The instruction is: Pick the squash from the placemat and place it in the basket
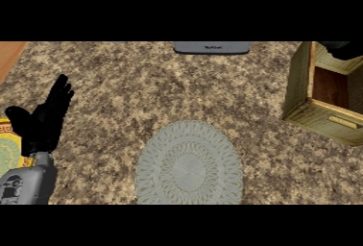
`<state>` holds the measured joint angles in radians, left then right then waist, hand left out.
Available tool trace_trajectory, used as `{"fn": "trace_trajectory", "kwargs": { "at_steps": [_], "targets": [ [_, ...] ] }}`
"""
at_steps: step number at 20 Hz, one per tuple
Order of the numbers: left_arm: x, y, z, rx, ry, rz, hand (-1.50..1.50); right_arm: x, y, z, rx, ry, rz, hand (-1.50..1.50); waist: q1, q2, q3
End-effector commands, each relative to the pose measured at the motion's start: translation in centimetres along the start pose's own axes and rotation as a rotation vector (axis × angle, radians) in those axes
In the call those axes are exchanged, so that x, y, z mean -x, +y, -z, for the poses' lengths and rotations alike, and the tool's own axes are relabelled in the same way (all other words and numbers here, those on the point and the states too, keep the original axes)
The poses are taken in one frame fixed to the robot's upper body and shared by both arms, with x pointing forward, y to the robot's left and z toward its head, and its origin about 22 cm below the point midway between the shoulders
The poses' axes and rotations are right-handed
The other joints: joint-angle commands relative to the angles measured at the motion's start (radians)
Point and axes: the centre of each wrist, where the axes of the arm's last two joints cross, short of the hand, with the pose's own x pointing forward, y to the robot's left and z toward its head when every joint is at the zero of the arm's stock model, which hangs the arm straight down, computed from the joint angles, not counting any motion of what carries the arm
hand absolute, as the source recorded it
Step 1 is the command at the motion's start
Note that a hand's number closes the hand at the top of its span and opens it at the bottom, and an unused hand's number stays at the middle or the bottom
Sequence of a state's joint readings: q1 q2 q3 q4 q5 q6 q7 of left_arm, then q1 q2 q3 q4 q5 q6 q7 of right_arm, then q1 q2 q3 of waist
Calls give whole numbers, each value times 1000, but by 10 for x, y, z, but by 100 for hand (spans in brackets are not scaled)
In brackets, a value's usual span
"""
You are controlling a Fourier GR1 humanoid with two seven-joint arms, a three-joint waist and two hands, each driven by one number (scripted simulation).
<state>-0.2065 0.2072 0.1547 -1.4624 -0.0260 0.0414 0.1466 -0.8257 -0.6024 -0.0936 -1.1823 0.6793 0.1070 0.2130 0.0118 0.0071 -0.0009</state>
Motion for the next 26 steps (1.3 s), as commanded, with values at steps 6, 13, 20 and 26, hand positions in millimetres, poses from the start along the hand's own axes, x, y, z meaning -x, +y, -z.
{"fn": "trace_trajectory", "kwargs": {
  "at_steps": [6, 13, 20, 26],
  "targets": [
    [7, -11, -2, -1, -9, 4, 0, 6, 20, 20, 70, -132, -263, 150, 5, -3, 1],
    [-18, 2, -2, -8, -2, 24, 0, 23, 15, 31, -2, -65, -294, 150, 3, -5, 1],
    [-1, -7, -10, -9, 4, 12, 0, 20, 42, 38, -196, 4, -365, 150, 7, -3, 1],
    [-9, -7, 1, -9, 8, 2, 0, 58, 34, 35, -195, -8, -359, 150, 2, -3, 1]
  ]
}}
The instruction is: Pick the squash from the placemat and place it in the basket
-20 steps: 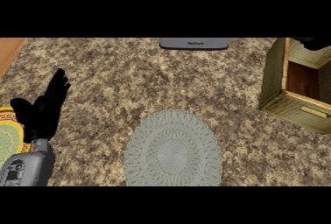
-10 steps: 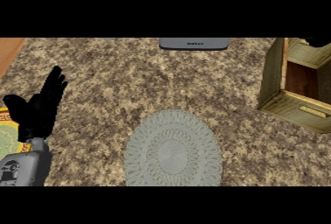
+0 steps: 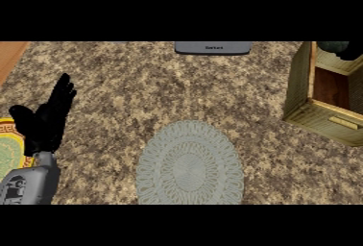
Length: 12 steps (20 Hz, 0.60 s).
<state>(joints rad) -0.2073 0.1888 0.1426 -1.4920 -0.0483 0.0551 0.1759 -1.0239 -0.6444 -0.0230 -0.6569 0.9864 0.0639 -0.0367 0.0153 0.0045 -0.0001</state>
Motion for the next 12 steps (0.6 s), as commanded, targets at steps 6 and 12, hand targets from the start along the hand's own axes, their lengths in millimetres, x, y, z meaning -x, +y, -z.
{"fn": "trace_trajectory", "kwargs": {
  "at_steps": [6, 12],
  "targets": [
    [-4, 4, 3, 10, -17, -18, 0, 3, 12, 11, 9, 11, -49, 150, 17, 5, 1],
    [4, 15, 7, 23, -1, -3, 0, 37, 22, 1, -23, 30, -82, 150, 7, 4, 0]
  ]
}}
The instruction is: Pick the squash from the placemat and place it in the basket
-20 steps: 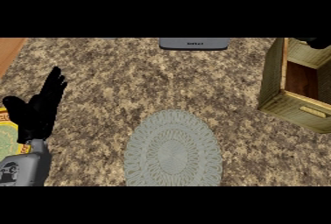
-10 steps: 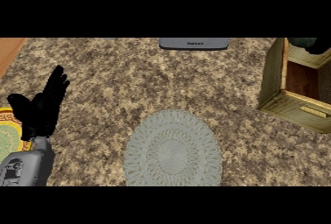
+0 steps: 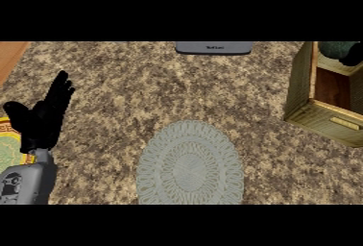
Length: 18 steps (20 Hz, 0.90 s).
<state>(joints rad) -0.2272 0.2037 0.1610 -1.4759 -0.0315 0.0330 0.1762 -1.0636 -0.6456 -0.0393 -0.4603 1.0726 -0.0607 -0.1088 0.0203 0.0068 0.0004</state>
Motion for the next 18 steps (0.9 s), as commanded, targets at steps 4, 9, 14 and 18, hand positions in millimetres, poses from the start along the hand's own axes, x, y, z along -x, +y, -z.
{"fn": "trace_trajectory", "kwargs": {
  "at_steps": [4, 9, 14, 18],
  "targets": [
    [12, -9, -4, 6, 3, -21, 0, 3, -1, 3, -28, 4, -49, 150, 0, 0, 0],
    [-10, -11, 7, 5, -4, -5, 0, 17, 3, 2, -116, 16, -38, 150, 7, 3, 0],
    [22, 4, -12, 7, 1, 6, 0, 4, 15, 3, -138, 22, -30, 150, 7, 1, 0],
    [29, -16, -8, -1, 18, -2, 0, 17, 27, -5, -172, 35, 1, 150, -10, -3, 0]
  ]
}}
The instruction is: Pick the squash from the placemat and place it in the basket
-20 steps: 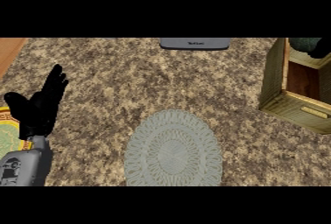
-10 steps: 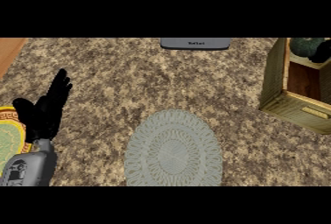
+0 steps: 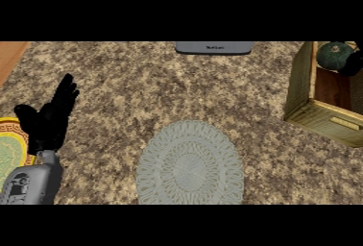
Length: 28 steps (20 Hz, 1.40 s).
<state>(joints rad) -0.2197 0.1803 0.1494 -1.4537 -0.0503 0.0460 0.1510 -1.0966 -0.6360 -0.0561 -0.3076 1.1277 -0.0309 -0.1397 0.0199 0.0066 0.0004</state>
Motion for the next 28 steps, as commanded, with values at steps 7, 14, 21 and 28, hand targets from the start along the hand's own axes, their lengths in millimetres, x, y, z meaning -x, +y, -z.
{"fn": "trace_trajectory", "kwargs": {
  "at_steps": [7, 14, 21, 28],
  "targets": [
    [3, 6, -8, -12, -2, 21, 0, 12, 17, -4, -110, 151, 28, 150, 6, 1, 0],
    [-18, 7, -1, -7, -12, 7, 0, 12, 16, -4, 39, 131, 214, -150, 3, 0, 1],
    [-9, 6, 1, -1, 9, 0, 0, 6, -34, 3, 177, 146, 577, -150, -13, -8, 0],
    [1, 8, -6, -19, 11, 21, 0, 76, -62, -23, 260, 291, 800, -150, -21, -6, 0]
  ]
}}
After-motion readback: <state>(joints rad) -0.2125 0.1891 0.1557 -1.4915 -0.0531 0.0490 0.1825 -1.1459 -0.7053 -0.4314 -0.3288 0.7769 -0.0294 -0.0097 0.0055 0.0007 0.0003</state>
